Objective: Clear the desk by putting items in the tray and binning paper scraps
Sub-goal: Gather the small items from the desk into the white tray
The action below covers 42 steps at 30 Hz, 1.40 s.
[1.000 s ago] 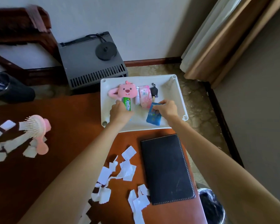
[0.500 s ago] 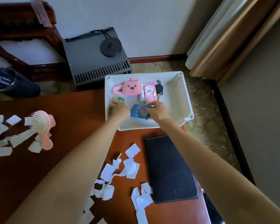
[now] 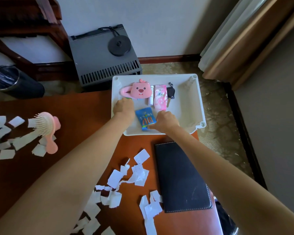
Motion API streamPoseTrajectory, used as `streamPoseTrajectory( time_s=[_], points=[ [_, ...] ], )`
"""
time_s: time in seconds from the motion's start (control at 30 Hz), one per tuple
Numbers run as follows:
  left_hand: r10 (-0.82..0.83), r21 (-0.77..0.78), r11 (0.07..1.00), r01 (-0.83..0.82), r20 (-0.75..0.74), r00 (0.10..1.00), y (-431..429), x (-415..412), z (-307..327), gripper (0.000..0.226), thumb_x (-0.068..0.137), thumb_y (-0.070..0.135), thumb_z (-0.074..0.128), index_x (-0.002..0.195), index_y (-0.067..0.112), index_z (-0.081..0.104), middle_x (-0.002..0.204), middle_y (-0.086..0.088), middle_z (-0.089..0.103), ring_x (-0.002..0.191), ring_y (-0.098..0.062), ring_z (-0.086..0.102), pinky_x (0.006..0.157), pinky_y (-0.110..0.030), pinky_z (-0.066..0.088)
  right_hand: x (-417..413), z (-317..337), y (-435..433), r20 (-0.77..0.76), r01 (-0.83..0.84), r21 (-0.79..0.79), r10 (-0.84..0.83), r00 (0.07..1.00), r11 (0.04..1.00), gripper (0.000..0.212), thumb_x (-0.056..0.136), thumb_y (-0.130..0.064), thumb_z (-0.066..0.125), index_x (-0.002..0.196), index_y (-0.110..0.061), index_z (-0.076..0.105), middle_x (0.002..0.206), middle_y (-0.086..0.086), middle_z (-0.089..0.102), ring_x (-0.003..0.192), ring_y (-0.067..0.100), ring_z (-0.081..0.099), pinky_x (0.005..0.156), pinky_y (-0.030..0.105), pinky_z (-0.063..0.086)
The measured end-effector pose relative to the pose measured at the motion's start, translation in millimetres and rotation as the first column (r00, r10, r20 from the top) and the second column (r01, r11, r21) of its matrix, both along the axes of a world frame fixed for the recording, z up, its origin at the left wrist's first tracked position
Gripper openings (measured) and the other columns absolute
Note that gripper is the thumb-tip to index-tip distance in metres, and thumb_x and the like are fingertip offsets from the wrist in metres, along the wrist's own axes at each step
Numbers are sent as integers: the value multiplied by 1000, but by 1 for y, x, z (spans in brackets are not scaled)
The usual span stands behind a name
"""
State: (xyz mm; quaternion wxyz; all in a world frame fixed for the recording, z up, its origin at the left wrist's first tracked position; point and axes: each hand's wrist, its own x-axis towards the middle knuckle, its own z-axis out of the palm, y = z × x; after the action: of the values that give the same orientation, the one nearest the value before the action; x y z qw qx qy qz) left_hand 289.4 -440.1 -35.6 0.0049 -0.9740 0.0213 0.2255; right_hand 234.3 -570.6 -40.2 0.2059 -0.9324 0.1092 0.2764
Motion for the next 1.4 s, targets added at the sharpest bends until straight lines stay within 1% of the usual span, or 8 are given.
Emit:
streamPoseTrajectory(
  time_s=[0.27,0.37,0.43,0.6,0.83,1.1,1.27,1.4],
  points=[
    [175,-182,972,-150,129,976,4,-6,27,32,99,6,32,125,-3,48,123,-24,55,113,-40,54,84,-43,47,-4,0,17,62,-150,-97,157,986,984,50,86,-37,63,120,-4,48,120,14,57,109,29,57,84,33,46],
    [336,-282,920,-273,202,920,15,-9,36,33,99,8,34,131,0,32,121,-26,56,111,-42,56,78,-45,45,-3,0,22,106,-145,-96,155,982,985,50,88,-41,59,120,-4,47,117,13,58,106,27,60,76,29,45],
    [400,-293,894,-338,184,898,26,-13,32,29,99,9,34,127,0,35,120,-25,57,108,-42,57,77,-44,47,-2,0,24,119,-140,-104,153,981,985,49,90,-41,57,120,-4,47,115,12,59,103,26,61,72,28,42],
    [417,-278,882,-380,83,905,40,-21,20,32,99,10,32,107,-7,58,110,-23,61,96,-40,63,75,-42,54,2,-5,32,143,-133,-120,149,978,984,50,89,-41,57,121,-5,44,114,12,59,101,26,62,74,31,47],
    [417,-328,866,-377,59,907,39,-24,23,34,99,11,33,106,-10,58,110,-25,61,100,-40,60,67,-38,43,1,-12,40,175,-156,-112,174,969,981,38,92,-28,52,121,-4,43,116,15,58,102,30,59,77,34,47],
    [454,-396,828,-397,58,889,38,-27,22,28,99,14,36,109,-5,54,110,-23,62,96,-36,63,72,-40,52,3,-13,39,224,-139,-84,154,962,987,33,93,-27,50,119,-6,45,113,13,60,96,28,62,74,32,49],
    [225,-353,930,-106,315,922,24,-32,36,30,97,10,39,127,4,37,114,-20,55,95,-41,61,68,-42,46,8,-7,22,342,-88,-75,108,933,993,30,95,-20,43,118,-4,51,111,16,60,97,35,60,73,33,44],
    [15,-254,966,36,196,981,4,-28,24,34,96,11,44,129,2,41,123,-19,49,109,-34,54,82,-40,47,23,-14,11,412,90,-60,-57,909,994,27,95,-11,39,116,-1,52,116,21,52,105,38,53,75,39,45]
  ],
)
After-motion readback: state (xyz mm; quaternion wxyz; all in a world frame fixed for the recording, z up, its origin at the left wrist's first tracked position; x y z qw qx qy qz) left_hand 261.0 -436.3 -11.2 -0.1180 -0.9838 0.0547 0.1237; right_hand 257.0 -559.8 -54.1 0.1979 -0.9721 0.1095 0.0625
